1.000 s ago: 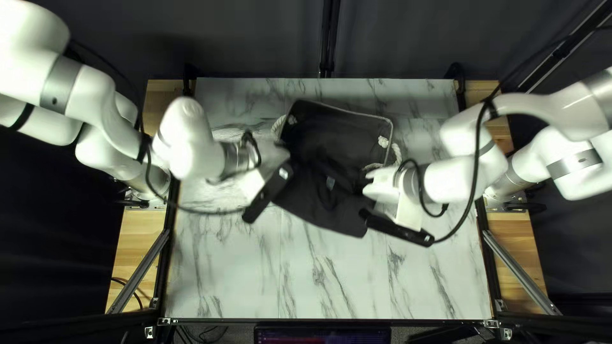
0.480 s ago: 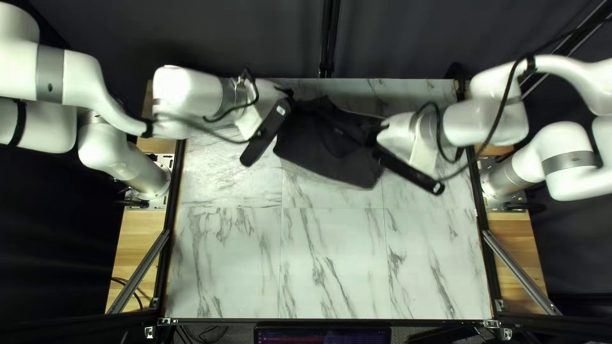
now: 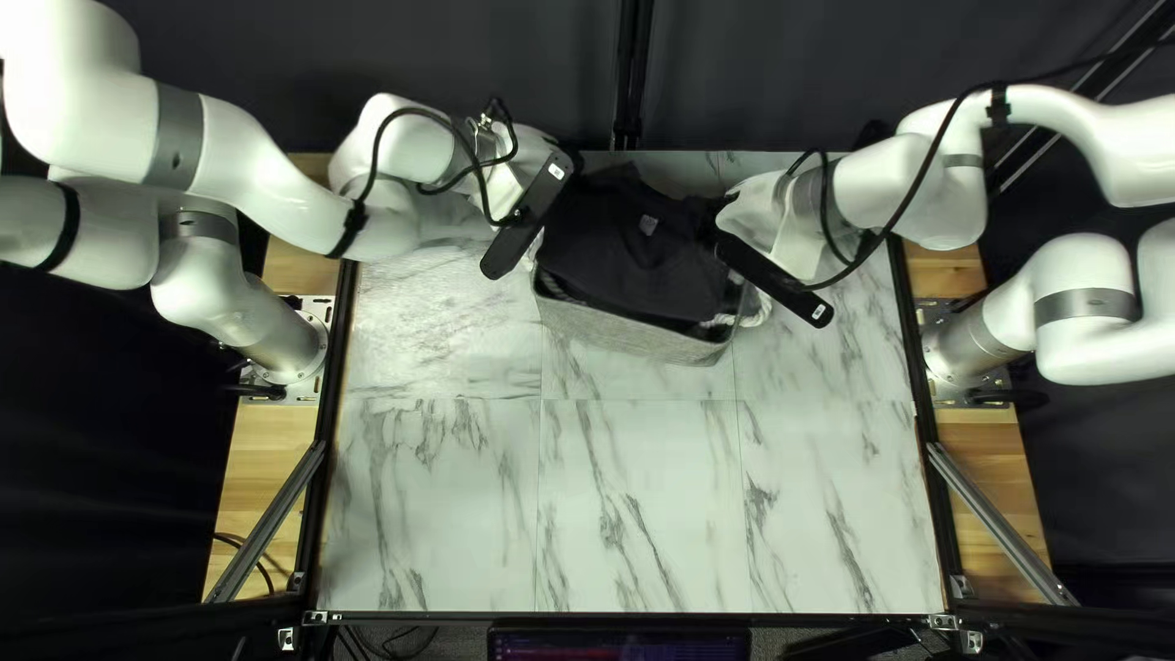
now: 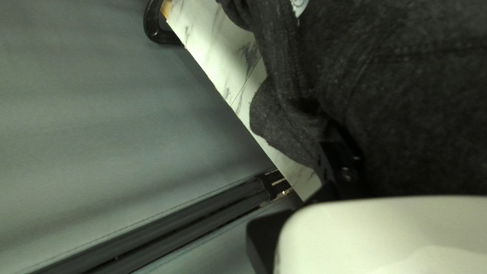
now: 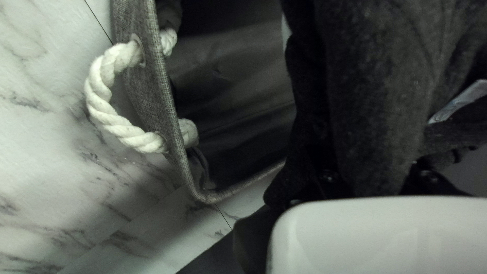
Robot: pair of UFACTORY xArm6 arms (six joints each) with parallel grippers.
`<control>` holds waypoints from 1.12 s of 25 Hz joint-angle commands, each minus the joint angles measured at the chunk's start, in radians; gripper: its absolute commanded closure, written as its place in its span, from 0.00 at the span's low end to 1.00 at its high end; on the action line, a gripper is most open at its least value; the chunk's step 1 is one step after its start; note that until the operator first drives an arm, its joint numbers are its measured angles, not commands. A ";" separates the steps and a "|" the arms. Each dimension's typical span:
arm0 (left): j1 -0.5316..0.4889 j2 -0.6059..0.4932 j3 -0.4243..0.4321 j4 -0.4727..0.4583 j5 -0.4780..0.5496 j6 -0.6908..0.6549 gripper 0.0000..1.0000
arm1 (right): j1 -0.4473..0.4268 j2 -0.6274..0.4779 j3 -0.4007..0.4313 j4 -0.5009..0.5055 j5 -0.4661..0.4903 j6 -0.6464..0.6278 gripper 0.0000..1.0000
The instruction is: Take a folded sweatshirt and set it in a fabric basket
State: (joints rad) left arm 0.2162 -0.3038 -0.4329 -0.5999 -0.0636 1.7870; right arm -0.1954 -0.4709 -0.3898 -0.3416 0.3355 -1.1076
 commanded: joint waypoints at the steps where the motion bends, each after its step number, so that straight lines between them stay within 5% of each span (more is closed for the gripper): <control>1: -0.015 0.025 -0.026 -0.121 -0.005 0.108 1.00 | -0.008 0.009 0.016 -0.005 -0.028 0.009 1.00; 6: -0.007 0.047 -0.044 -0.148 0.004 0.136 1.00 | -0.025 0.032 0.038 -0.013 -0.074 0.020 1.00; 10: -0.017 0.072 -0.065 -0.266 0.002 0.241 1.00 | -0.038 0.045 0.059 -0.009 -0.111 0.015 1.00; 14: -0.035 0.104 -0.101 -0.452 -0.001 0.411 1.00 | -0.044 0.059 0.063 -0.003 -0.128 0.012 1.00; 20: -0.044 0.192 -0.208 -0.877 0.005 0.824 1.00 | -0.058 0.102 0.063 -0.051 -0.158 0.066 1.00; 21: -0.045 0.199 -0.215 -0.898 0.006 0.844 0.92 | -0.058 0.107 0.061 -0.057 -0.159 0.074 1.00; 22: -0.051 0.212 -0.230 -0.949 0.002 0.889 0.00 | -0.056 0.116 0.058 -0.073 -0.163 0.092 1.00; 24: -0.072 0.229 -0.241 -0.961 -0.015 0.883 0.00 | -0.056 0.130 0.057 -0.096 -0.172 0.116 1.00; 28: -0.097 0.198 -0.175 -0.680 -0.038 0.593 0.00 | -0.061 0.145 0.057 -0.101 -0.184 0.120 1.00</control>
State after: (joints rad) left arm 0.1526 -0.0908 -0.6489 -1.5152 -0.0750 2.6081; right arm -0.2534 -0.3321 -0.3319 -0.4407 0.1572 -0.9890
